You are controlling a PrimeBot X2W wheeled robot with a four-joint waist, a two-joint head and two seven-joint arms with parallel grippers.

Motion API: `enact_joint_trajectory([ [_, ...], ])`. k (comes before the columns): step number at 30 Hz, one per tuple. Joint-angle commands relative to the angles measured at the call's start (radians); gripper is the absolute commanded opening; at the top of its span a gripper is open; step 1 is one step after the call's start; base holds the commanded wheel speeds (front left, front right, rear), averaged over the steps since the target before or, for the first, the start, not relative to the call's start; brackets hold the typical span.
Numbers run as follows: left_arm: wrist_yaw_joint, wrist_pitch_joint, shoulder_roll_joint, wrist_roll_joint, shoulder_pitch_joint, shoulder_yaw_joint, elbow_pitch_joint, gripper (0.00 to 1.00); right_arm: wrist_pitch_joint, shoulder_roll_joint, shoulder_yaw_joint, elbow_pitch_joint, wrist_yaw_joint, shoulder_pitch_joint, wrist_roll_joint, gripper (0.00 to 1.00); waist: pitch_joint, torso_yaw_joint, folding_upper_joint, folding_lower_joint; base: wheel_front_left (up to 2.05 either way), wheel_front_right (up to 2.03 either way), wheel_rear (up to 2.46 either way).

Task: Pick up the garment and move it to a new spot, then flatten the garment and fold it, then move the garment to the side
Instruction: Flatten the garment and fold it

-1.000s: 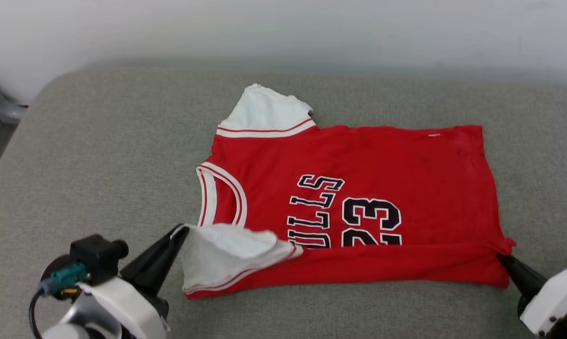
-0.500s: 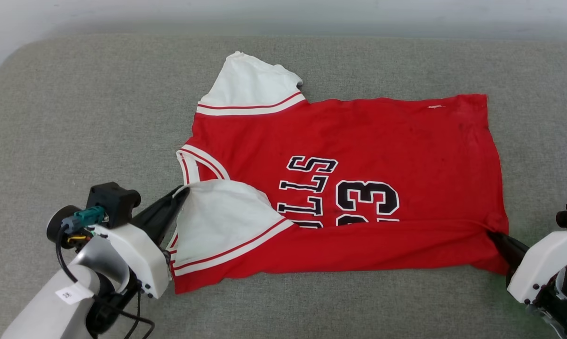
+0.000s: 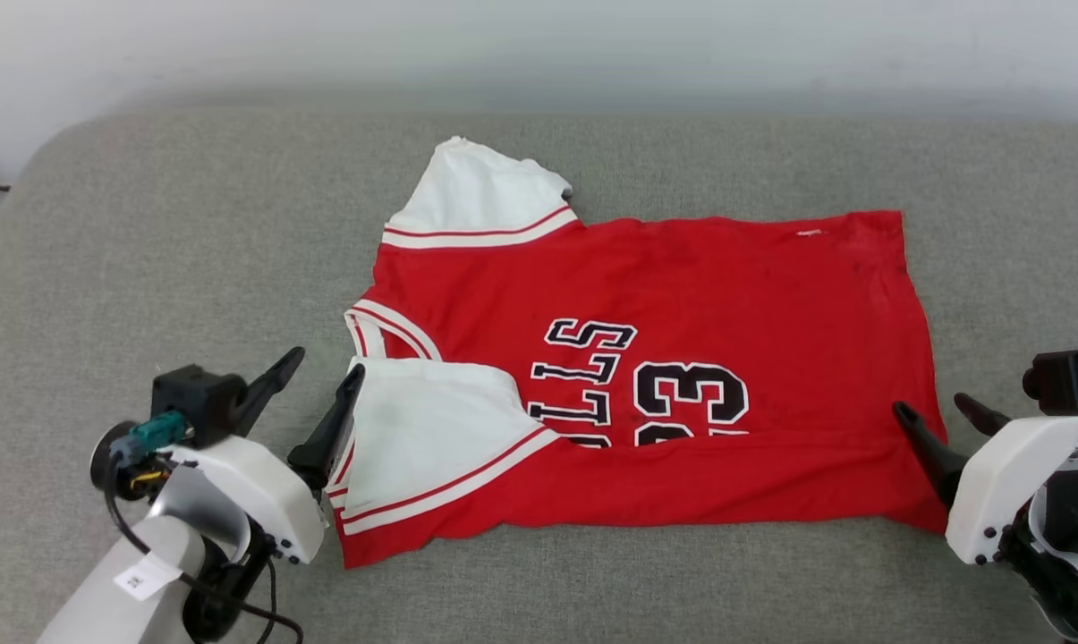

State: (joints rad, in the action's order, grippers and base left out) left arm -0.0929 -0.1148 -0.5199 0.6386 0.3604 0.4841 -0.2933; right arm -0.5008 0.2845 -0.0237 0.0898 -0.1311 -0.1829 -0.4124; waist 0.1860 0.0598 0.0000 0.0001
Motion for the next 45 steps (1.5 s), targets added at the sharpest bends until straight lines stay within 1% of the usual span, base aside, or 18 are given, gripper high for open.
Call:
enact_joint_trajectory([
  [1,0.014,-0.012,0.006,0.010,-0.027,-0.009,0.005,1.00,-0.003,0.015,0.009,-0.014,0.001,0.020,0.016,1.00,-0.023,0.004,0.0000,-0.0001,0.00,0.00,0.00],
  [4,0.058,-0.026,0.020,0.048,-0.091,-0.038,0.035,1.00,-0.028,0.033,0.014,-0.040,0.001,0.052,0.069,1.00,-0.050,0.002,0.0000,-0.0001,0.00,0.00,0.00],
  [6,0.089,-0.019,0.020,0.067,-0.142,-0.051,0.069,1.00,-0.068,0.041,0.019,-0.051,0.001,0.086,0.101,1.00,-0.063,0.003,0.0000,-0.0001,0.00,0.00,0.00],
  [10,0.154,0.016,0.012,0.105,-0.246,-0.068,0.150,1.00,-0.135,0.006,-0.019,-0.094,0.001,0.145,0.113,1.00,-0.072,0.004,0.0000,-0.0001,0.00,0.00,0.00],
  [13,0.185,0.069,0.010,0.138,-0.315,-0.063,0.203,1.00,-0.170,-0.020,-0.053,-0.128,0.001,0.183,0.121,1.00,-0.069,0.005,0.0000,-0.0001,0.00,0.00,0.00],
  [16,0.199,0.127,0.008,0.165,-0.352,-0.047,0.235,1.00,-0.186,-0.047,-0.074,-0.158,0.001,0.207,0.128,1.00,-0.061,0.002,0.0000,-0.0001,0.00,0.00,0.00],
  [18,0.212,0.154,-0.003,0.154,-0.362,-0.033,0.238,1.00,-0.193,-0.060,-0.079,-0.174,0.001,0.220,0.130,1.00,-0.054,-0.003,0.0000,-0.0001,0.00,0.00,0.00],
  [22,0.240,0.170,-0.005,0.125,-0.344,-0.016,0.219,1.00,-0.202,-0.072,-0.083,-0.196,0.001,0.226,0.152,1.00,-0.037,-0.015,0.0000,-0.0001,0.00,0.00,0.00],
  [24,0.243,0.171,0.004,0.124,-0.334,-0.015,0.204,1.00,-0.202,-0.077,-0.083,-0.205,0.001,0.223,0.159,1.00,-0.028,-0.023,0.0000,-0.0001,0.00,0.00,0.00],
  [30,0.266,0.194,0.005,0.103,-0.305,0.001,0.127,1.00,-0.197,-0.084,-0.077,-0.228,0.001,0.213,0.166,1.00,0.007,-0.044,0.0000,-0.0001,0.00,0.00,0.00],
  [33,0.266,0.210,-0.002,0.096,-0.290,0.010,0.092,1.00,-0.196,-0.091,-0.076,-0.238,0.001,0.213,0.166,1.00,0.024,-0.050,0.0000,-0.0001,0.00,0.00,0.00],
  [35,0.252,0.232,0.007,0.111,-0.289,0.020,0.068,1.00,-0.196,-0.092,-0.075,-0.242,0.001,0.216,0.164,1.00,0.032,-0.052,0.0000,-0.0001,0.00,0.00,0.00],
  [36,0.244,0.252,0.010,0.117,-0.291,0.030,0.055,0.73,-0.196,-0.091,-0.075,-0.244,0.001,0.218,0.164,1.00,0.034,-0.052,0.0000,-0.0001,0.00,0.00,0.00],
  [37,0.232,0.273,0.011,0.123,-0.295,0.043,0.047,0.30,-0.195,-0.087,-0.075,-0.244,0.001,0.219,0.168,1.00,0.035,-0.052,0.0000,-0.0001,0.00,0.00,0.00],
  [38,0.219,0.288,0.014,0.134,-0.298,0.052,0.044,0.00,-0.192,-0.082,-0.075,-0.245,0.001,0.220,0.173,1.00,0.036,-0.052,0.0000,-0.0001,0.00,0.00,0.00],
  [41,0.200,0.263,0.019,0.138,-0.287,0.044,0.062,0.00,-0.187,-0.079,-0.083,-0.245,0.001,0.216,0.175,1.00,0.031,-0.044,0.0000,-0.0001,0.00,0.00,0.00],
  [45,0.208,0.202,0.009,0.119,-0.276,0.019,0.101,0.00,-0.189,-0.083,-0.104,-0.234,0.001,0.207,0.192,1.00,0.013,-0.025,0.0000,-0.0001,0.00,0.00,0.00],
])
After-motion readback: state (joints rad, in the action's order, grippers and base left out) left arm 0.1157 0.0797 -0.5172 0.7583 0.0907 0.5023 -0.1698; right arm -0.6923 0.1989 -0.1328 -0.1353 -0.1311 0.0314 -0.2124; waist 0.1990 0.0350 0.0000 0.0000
